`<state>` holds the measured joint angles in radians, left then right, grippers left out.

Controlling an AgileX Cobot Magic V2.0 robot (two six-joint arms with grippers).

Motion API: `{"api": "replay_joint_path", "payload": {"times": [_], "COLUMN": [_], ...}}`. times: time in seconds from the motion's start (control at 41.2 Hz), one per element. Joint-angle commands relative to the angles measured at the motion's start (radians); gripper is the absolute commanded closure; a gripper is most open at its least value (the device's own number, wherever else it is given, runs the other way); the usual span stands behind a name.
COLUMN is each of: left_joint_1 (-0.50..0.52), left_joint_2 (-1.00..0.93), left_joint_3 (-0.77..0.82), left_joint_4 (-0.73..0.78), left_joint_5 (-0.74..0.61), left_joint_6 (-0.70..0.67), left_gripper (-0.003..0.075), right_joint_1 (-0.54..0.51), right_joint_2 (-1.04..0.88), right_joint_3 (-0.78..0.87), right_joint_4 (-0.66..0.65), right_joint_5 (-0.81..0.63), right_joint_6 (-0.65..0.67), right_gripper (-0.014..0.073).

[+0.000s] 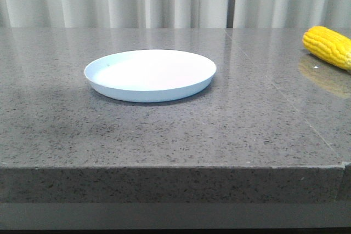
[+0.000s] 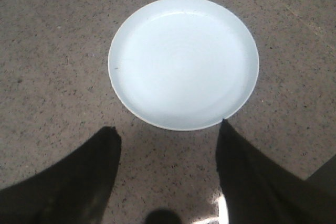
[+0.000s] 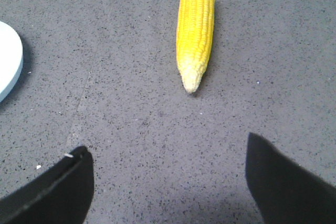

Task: Place corn on plate with both arms
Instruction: 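Lift the left gripper away from the plate and hold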

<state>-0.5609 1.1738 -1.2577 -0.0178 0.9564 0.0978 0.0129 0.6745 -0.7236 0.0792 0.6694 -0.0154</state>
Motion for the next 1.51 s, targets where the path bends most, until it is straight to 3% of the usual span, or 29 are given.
{"api": "replay_joint_path", "payload": {"times": [0.0,0.461,1.117,1.481], "left_joint_1": [-0.007,-0.007,-0.007,-0.007], "left_joint_2": [-0.131,-0.516,-0.542,-0.542], "left_joint_3": [0.077,0.403,0.416,0.416], "left_joint_4": [0.000,-0.051,-0.051,-0.051], "left_joint_5": [-0.100,-0.217,-0.217,-0.217], "left_joint_6": [-0.027,-0.030,-0.030,-0.030], "left_gripper": [0.0318,0.0319,0.0321,0.0321], "right_joint_1": [-0.006,-0.006,-0.006,-0.006], "right_joint_2": [0.006,0.006,0.006,0.233], "right_joint_3": [-0.029,-0.029,-0.032,-0.241], "right_joint_4": [-0.010,-0.010,-0.011,-0.058], "right_joint_5": [-0.071,-0.071,-0.079,0.107], "right_joint_6": [-0.005,-0.005,-0.019,-0.018], "right_gripper": [-0.0020,-0.0020,-0.0020,-0.0020]}}
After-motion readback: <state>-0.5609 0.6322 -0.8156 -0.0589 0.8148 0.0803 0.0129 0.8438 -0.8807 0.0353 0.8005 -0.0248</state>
